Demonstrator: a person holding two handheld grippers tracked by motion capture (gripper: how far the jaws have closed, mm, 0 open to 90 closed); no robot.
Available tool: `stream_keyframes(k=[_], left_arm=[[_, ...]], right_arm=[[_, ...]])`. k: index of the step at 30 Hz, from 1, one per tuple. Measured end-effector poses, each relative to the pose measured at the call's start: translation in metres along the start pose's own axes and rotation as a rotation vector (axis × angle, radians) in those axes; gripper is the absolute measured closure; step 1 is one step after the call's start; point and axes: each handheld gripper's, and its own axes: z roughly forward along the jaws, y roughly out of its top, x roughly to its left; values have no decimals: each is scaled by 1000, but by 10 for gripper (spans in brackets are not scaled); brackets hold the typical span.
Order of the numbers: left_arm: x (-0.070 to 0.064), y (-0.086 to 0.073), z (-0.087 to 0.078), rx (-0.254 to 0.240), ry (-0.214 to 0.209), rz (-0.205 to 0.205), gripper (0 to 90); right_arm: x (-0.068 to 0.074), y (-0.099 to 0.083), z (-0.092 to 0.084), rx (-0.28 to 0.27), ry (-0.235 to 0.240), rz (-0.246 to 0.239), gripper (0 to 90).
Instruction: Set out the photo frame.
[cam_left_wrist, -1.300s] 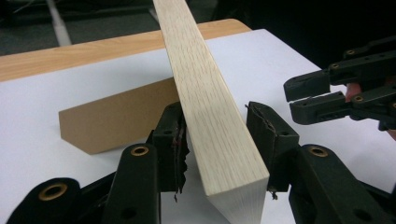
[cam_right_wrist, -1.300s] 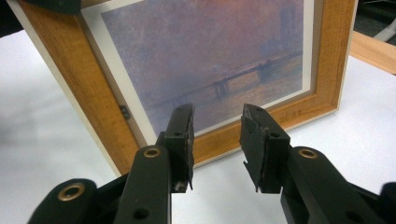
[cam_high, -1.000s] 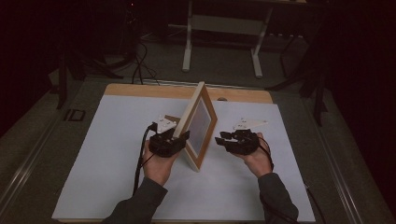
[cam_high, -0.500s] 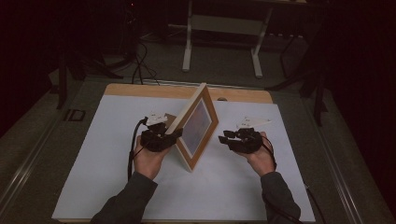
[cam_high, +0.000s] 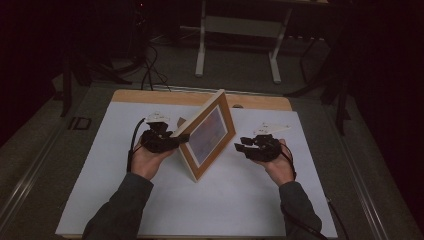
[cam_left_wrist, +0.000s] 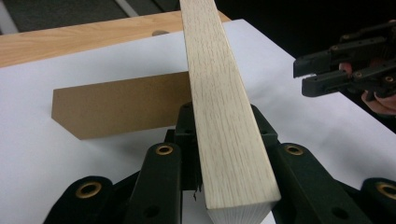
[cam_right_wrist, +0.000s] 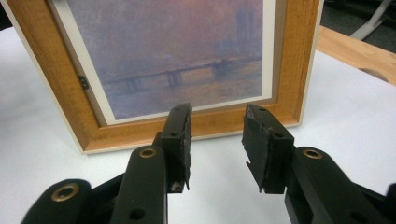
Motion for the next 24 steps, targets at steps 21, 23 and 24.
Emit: stream_keyframes(k=[21,23,24], left_arm=[[28,13,9,62,-190,35,748],[28,14,9,68,-197,41,748],[28,14,10,70,-200,42,748]], right_arm=[[-15,4,-3,-21,-66,11,584],[-18,3,-5,-29,-80,20,583],[-18,3,-5,-29,-83,21,581]])
